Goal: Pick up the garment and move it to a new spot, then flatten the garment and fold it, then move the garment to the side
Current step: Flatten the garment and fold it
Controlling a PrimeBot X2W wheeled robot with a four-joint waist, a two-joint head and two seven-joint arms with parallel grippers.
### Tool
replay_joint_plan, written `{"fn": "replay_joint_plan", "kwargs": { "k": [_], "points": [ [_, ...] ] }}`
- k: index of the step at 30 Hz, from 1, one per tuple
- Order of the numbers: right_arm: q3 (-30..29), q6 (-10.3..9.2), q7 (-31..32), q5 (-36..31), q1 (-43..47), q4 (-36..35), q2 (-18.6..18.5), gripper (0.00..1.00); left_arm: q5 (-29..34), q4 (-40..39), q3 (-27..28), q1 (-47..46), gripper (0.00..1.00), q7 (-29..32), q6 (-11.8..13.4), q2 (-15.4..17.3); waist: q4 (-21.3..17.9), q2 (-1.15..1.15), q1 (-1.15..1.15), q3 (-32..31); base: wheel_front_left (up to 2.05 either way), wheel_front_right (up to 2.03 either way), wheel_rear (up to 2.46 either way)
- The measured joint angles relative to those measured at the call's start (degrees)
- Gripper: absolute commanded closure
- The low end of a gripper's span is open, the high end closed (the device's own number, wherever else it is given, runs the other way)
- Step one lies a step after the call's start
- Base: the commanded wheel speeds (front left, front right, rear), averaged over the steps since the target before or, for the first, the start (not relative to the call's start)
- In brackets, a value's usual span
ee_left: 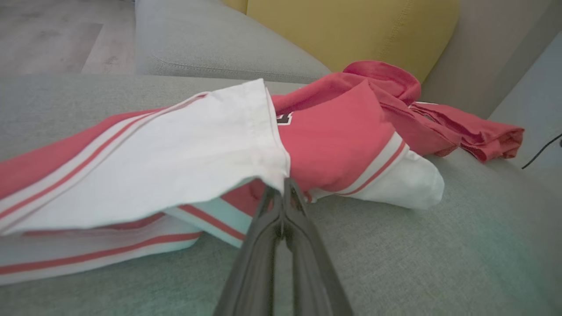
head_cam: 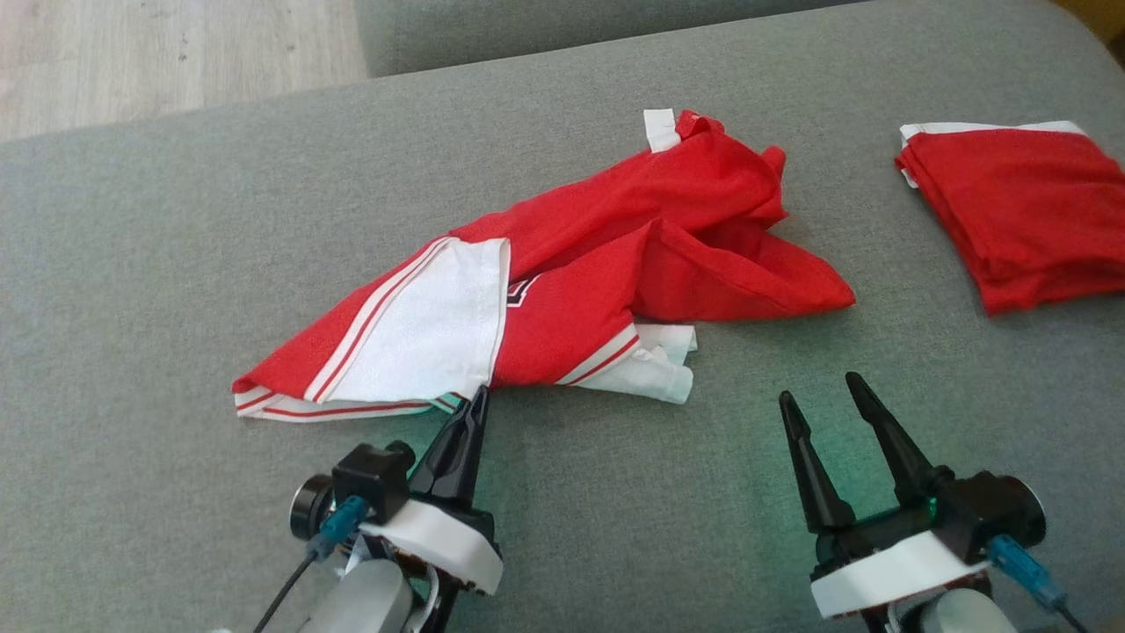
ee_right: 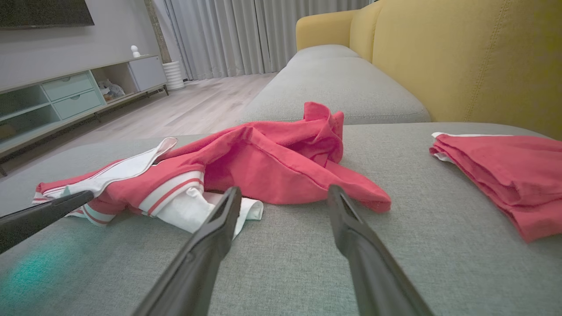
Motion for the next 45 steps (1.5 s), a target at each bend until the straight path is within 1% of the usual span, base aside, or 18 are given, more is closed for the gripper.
{"fn": "replay_joint_plan", "kwargs": {
  "k": [3, 5, 9, 11, 13, 15, 17, 19, 23, 29, 30, 31, 33, 37, 40, 43, 44, 45],
  "points": [
    [0.0, 0.0, 0.0, 0.0, 0.0, -0.1, -0.3, 0.0, 1.1, -0.3, 0.9, -0.1, 1.0, 0.0, -0.4, -0.1, 0.0, 0.0, 0.0, 0.0, 0.0, 0.0, 0.0],
    [0.0, 0.0, 0.0, -0.2, 0.0, -0.7, -0.6, 0.0, 1.8, -2.3, 2.7, -0.1, 1.0, 0.0, -0.6, -0.1, 0.0, 0.0, 0.0, -0.1, 0.0, 0.0, 0.0],
    [0.5, 0.0, 0.0, -0.3, -0.8, -1.7, -1.4, 0.0, 4.0, -8.7, 7.8, -0.1, 1.0, 0.0, 0.8, 0.2, 0.4, 0.0, 0.0, 0.1, 0.0, 0.0, 0.0],
    [0.4, 0.0, 0.0, 0.0, -2.9, -2.0, -1.9, 0.0, 5.4, -11.7, 9.8, -0.1, 1.0, 0.0, 1.2, 0.4, 0.9, 0.0, 0.0, 0.3, 0.0, 0.0, 0.0],
    [0.5, 0.0, 0.0, 0.5, -6.5, -1.8, -3.6, 0.0, 6.1, -14.5, 11.6, 0.0, 1.0, 0.0, 1.4, 0.6, 1.5, 0.0, 0.0, 0.8, 0.0, 0.0, 0.0],
    [1.2, 0.0, 0.0, 0.9, -10.8, -0.5, -6.3, 0.0, 6.9, -16.9, 13.3, 0.0, 1.0, 0.0, 1.4, 1.0, 2.3, 0.0, 0.0, 1.3, 0.0, 0.0, 0.0],
    [1.4, 0.0, 0.0, 2.1, -15.6, 2.4, -8.6, 0.0, 7.3, -19.1, 14.7, 0.0, 1.0, 0.0, 1.3, 1.1, 3.2, 0.0, 0.0, 1.9, 0.0, 0.0, 0.0],
    [1.7, 0.0, 0.3, 3.6, -20.4, 7.5, -10.5, 0.0, 7.3, -20.7, 15.1, -0.1, 1.0, 0.0, 0.9, 1.1, 4.4, 0.0, 0.0, 2.5, 0.0, 0.0, 0.0],
    [4.2, 0.0, 5.5, 7.4, -28.7, 17.7, -13.1, 0.0, 8.3, -21.7, 14.9, -0.1, 1.0, 0.0, -0.1, 0.8, 7.3, 0.0, 0.0, 3.7, 0.0, 0.0, 0.0],
    [8.6, 0.0, 10.3, 13.0, -36.2, 29.7, -14.6, 0.0, 9.1, -21.6, 13.9, -1.1, 1.0, -0.1, -0.7, -0.2, 11.4, 0.0, 0.01, 5.3, 0.0, 0.0, 0.0],
    [9.8, 0.0, 10.4, 14.4, -36.8, 30.9, -14.6, 0.27, 9.2, -21.6, 13.9, -1.4, 1.0, -0.1, -0.7, -0.3, 11.8, 0.0, 0.01, 5.6, 0.0, 0.0, 0.0],
    [10.6, 0.0, 10.4, 16.1, -37.3, 31.8, -14.4, 1.0, 9.2, -21.6, 13.9, -1.5, 1.0, -0.1, -0.7, -0.3, 12.0, 0.0, 0.0, 5.8, 0.0, 0.0, 0.0],
    [12.2, 0.0, 10.2, 18.8, -38.0, 33.3, -14.1, 1.0, 9.2, -21.6, 14.2, -1.6, 1.0, -0.1, -1.1, -0.4, 12.3, 0.0, 0.01, 6.2, 0.0, 0.0, 0.0],
    [12.6, 0.0, 4.9, 21.4, -38.0, 33.8, -15.1, 1.0, 9.3, -21.9, 15.2, -1.6, 1.0, -0.2, -1.1, -0.5, 11.7, 0.0, 0.0, 6.2, 0.0, 0.0, 0.0],
    [13.6, 0.0, 2.7, 23.6, -36.2, 29.7, -16.8, 1.0, 9.8, -23.9, 17.2, -1.3, 1.0, -0.3, -1.0, -0.3, 10.7, 0.0, 0.0, 5.9, 0.0, 0.0, 0.0],
    [14.2, 0.0, 2.2, 25.7, -30.3, 23.5, -19.3, 1.0, 9.8, -26.6, 19.5, 0.4, 1.0, -0.3, -0.5, 0.2, 9.4, 0.0, 0.0, 6.1, 0.0, 0.0, 0.0],
    [14.2, 0.0, 2.2, 25.7, -30.3, 23.5, -19.3, 1.0, 9.8, -26.6, 19.5, 0.4, 1.0, -0.3, -0.5, 0.2, 9.4, 0.0, 0.0, 6.1, 0.0, 0.0, 0.0],
    [13.7, 0.0, 2.2, 26.1, -27.2, 21.7, -20.4, 1.0, 9.8, -27.5, 20.2, 1.4, 1.0, -0.3, -0.3, 0.3, 9.0, 0.0, 0.0, 6.2, 0.0, 0.0, 0.0]
  ]
}}
